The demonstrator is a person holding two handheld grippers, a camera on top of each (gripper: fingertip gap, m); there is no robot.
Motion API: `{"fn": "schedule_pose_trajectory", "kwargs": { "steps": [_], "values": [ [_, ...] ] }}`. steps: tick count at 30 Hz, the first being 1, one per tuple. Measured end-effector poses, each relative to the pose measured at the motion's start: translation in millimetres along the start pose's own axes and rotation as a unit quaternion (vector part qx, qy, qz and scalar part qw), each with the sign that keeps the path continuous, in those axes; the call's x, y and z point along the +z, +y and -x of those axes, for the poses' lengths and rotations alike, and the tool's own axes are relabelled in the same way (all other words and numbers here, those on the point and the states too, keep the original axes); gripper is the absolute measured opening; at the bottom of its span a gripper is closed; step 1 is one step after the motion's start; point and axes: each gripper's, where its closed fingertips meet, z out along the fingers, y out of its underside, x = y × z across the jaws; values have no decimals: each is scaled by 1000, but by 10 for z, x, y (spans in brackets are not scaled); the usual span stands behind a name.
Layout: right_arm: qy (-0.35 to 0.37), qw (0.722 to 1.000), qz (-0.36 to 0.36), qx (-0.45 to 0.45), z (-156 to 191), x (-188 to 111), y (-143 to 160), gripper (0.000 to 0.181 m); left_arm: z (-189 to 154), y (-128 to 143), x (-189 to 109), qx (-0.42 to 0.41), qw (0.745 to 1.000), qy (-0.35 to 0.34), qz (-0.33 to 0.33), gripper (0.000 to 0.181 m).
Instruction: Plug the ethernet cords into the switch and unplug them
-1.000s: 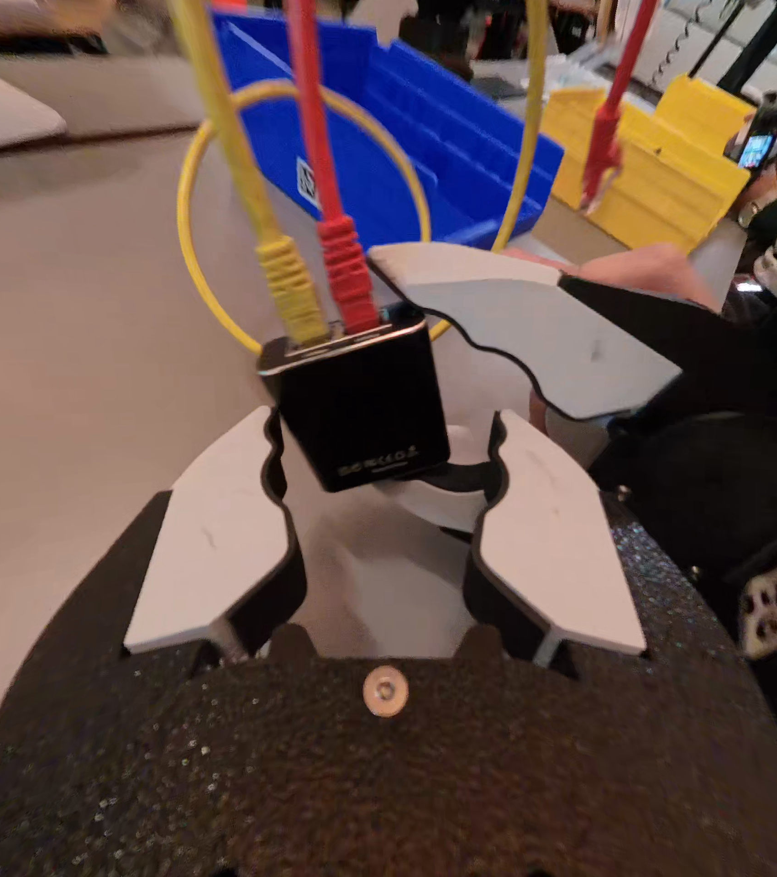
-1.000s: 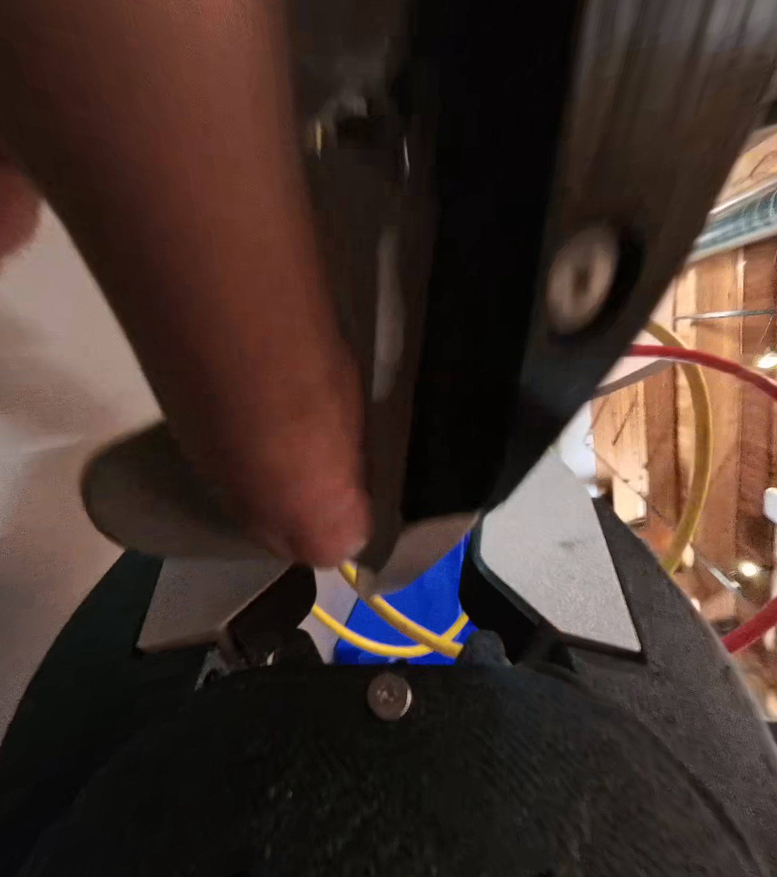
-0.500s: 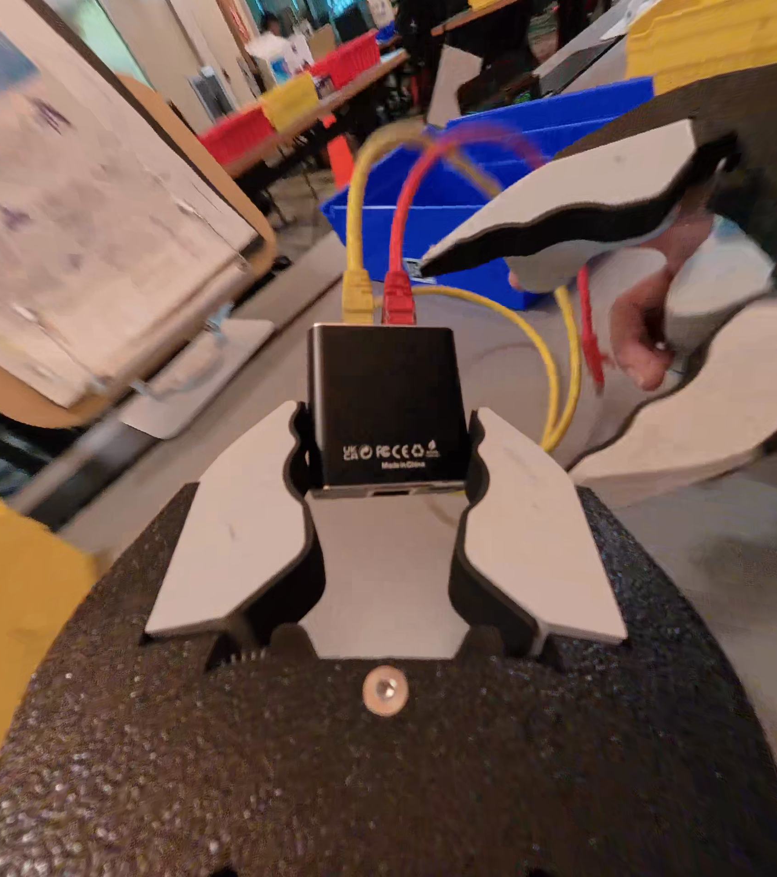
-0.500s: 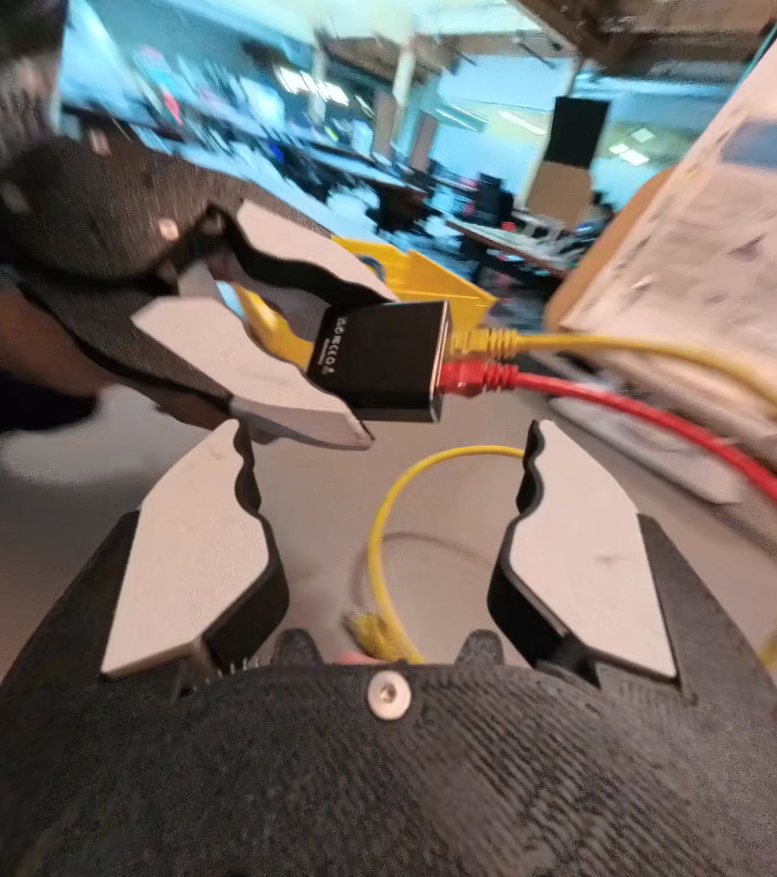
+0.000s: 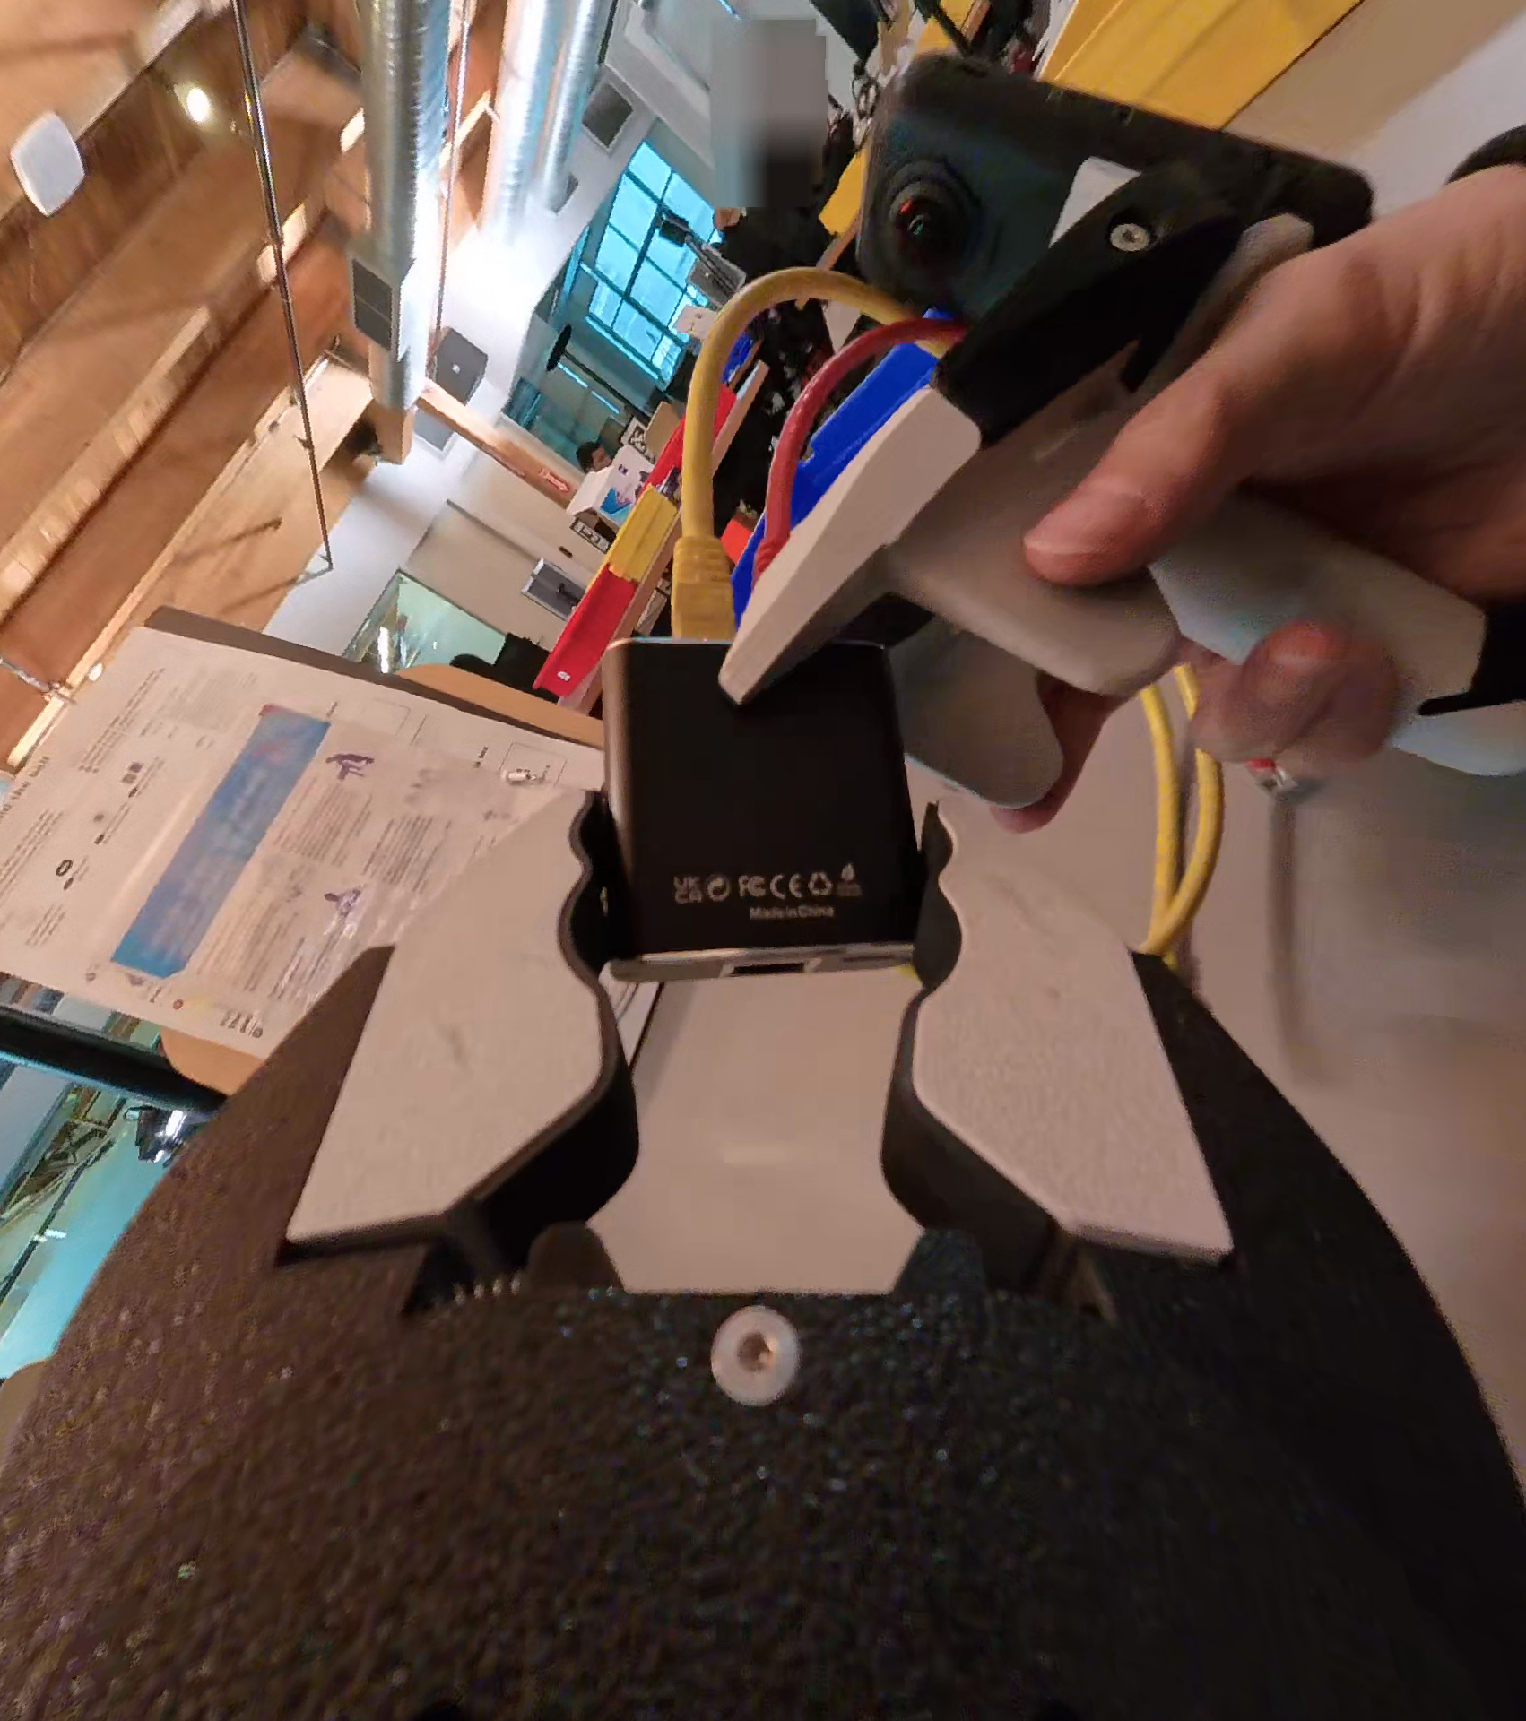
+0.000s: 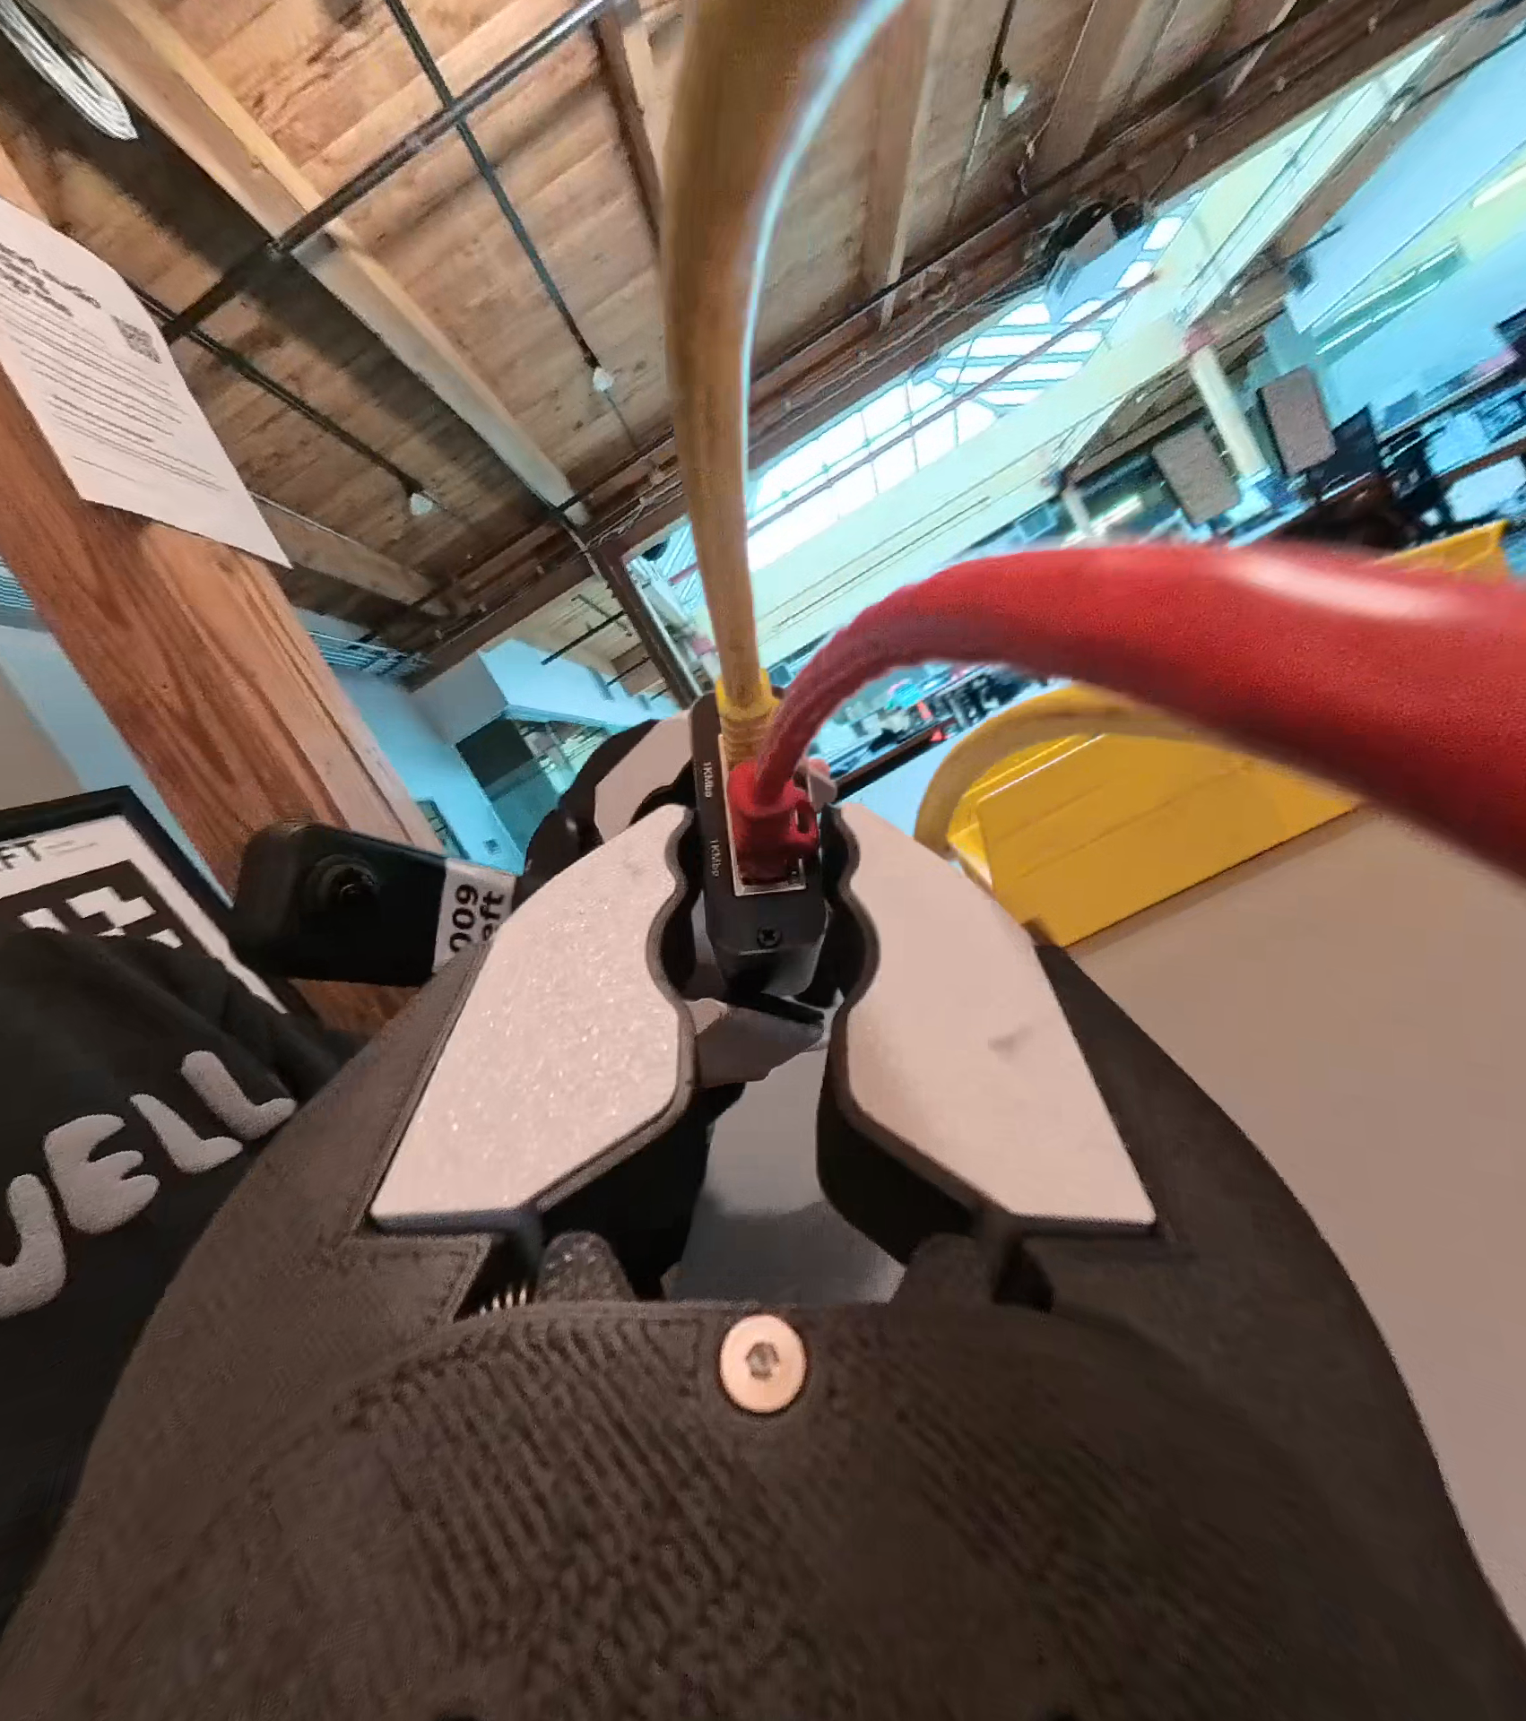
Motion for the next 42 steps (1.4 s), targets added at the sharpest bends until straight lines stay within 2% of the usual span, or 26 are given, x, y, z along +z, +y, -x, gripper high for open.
{"fn": "schedule_pose_trajectory", "kwargs": {
  "steps": [2,4,6,7,9,11,12,14,15,17,18,19,25,26,27,28,30,32,33,35,37,38,39,41,42],
  "values": [
    [11,1000,0,3,-29,-9,-4,23,-20,-5,6,-6,1000,7,-6,62],
    [24,999,-40,24,-57,-15,-97,23,4,-27,13,-66,998,5,-24,62],
    [30,991,-109,75,-116,-82,-261,23,102,-109,-32,-191,979,10,-69,68],
    [30,984,-140,104,-151,-133,-331,23,161,-128,-56,-267,960,24,-84,70],
    [27,973,-180,140,-188,-200,-392,24,275,-58,-72,-428,898,47,-89,67],
    [42,970,-192,145,-221,-189,-379,24,181,-7,-45,-544,826,121,-83,65],
    [46,970,-190,143,-217,-162,-359,23,75,31,-20,-584,793,162,-67,58],
    [46,974,-169,142,-186,-85,-286,23,-118,75,18,-643,728,233,-42,56],
    [58,976,-158,136,-201,-62,-244,23,-136,27,11,-675,688,259,-60,51],
    [66,980,-144,122,-217,-44,-201,24,-7,-53,-11,-737,608,269,-125,39],
    [65,980,-143,124,-225,-46,-192,24,59,-42,-18,-757,579,264,-148,26],
    [76,980,-137,126,-260,-52,-168,24,83,-5,-14,-768,564,260,-155,25],
    [99,985,-101,101,-350,-54,-71,23,-4,120,2,-749,588,273,-139,23],
    [117,986,-77,92,-396,-53,-11,24,-6,157,10,-757,578,272,-135,23],
    [132,987,-48,83,-429,-47,60,34,-7,209,22,-772,562,268,-129,23],
    [136,988,-10,75,-434,-25,150,44,15,263,28,-787,543,260,-134,22],
    [114,982,127,79,-339,7,499,64,65,397,36,-815,510,241,-136,22],
    [48,955,281,87,-63,-37,876,69,122,511,26,-831,490,223,-137,23],
    [20,944,323,60,77,-35,946,67,134,543,18,-835,485,221,-136,23],
    [-3,936,349,-53,309,26,913,66,147,589,12,-842,475,219,-131,23],
    [-3,915,342,-215,484,116,763,79,119,644,18,-843,479,216,-117,23],
    [37,897,307,-314,469,167,588,92,106,663,20,-845,477,215,-111,23],
    [75,869,266,-412,461,200,378,95,92,659,17,-845,475,222,-108,23],
    [129,811,208,-531,426,171,39,80,44,590,4,-840,470,251,-102,23],
    [148,799,202,-547,363,117,-45,81,21,540,-6,-834,472,267,-100,23]
  ]
}}
